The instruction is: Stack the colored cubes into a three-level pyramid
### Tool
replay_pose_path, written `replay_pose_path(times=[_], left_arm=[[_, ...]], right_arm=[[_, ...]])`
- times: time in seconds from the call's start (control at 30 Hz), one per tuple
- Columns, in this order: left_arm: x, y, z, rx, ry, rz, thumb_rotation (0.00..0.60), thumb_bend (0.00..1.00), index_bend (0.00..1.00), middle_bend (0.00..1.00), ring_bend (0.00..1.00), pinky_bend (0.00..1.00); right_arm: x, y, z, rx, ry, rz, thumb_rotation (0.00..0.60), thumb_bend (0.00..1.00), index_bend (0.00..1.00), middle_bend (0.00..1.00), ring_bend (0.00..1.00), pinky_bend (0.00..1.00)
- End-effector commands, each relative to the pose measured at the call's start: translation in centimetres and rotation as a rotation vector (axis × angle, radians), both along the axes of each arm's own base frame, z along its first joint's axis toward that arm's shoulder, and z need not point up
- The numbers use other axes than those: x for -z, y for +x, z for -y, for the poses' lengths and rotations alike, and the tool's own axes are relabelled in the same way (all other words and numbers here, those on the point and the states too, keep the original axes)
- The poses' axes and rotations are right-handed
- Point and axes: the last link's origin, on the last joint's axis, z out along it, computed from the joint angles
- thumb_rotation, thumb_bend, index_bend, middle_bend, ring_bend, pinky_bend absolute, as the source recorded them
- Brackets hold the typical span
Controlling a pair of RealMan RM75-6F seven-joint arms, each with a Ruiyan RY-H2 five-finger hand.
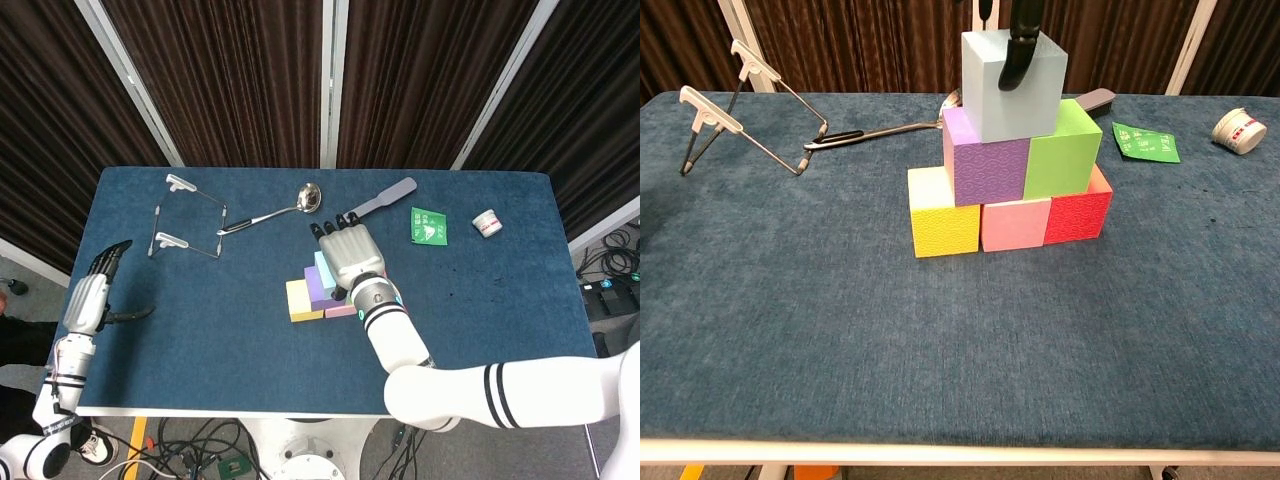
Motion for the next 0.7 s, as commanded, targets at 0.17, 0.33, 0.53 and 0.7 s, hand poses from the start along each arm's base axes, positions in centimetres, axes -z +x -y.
replay_pose_path(times=[0.17, 0.33, 0.53, 0.7], left_arm=[[-0.7, 0.1, 0.0, -0.002, 0.013, -0.013, 0.600, 0.04, 0.02, 0.05, 0.00, 0.07], [-1.4, 0.2, -0.2, -0.004, 0.033, -0.026, 0.600, 0.04, 0.02, 0.05, 0.00, 0.07], [-2.3, 0.3, -0.2, 0.012, 0.068, -0.102, 0.600, 0.04, 0.02, 0.05, 0.00, 0.07], [-3.2, 0.2, 0.4, 0.051, 0.082, -0.208, 0.600, 0.04, 0.02, 0.04, 0.00, 0.07]], right_arm=[[-5.1, -0.7, -1.4, -0.004, -0.042, 0.126, 0.600, 0.04, 0.00, 0.08, 0.00, 0.00], [-10.8, -4.0, -2.4, 0.019, -0.168, 0.190, 0.600, 0.01, 0.00, 0.06, 0.00, 0.00], [-13.9, -12.9, -3.5, 0.023, -0.345, 0.083, 0.600, 0.00, 0.00, 0.01, 0.00, 0.00], [-14.1, -20.2, -7.9, 0.013, -0.463, 0.000, 0.600, 0.00, 0.00, 0.00, 0.00, 0.00]])
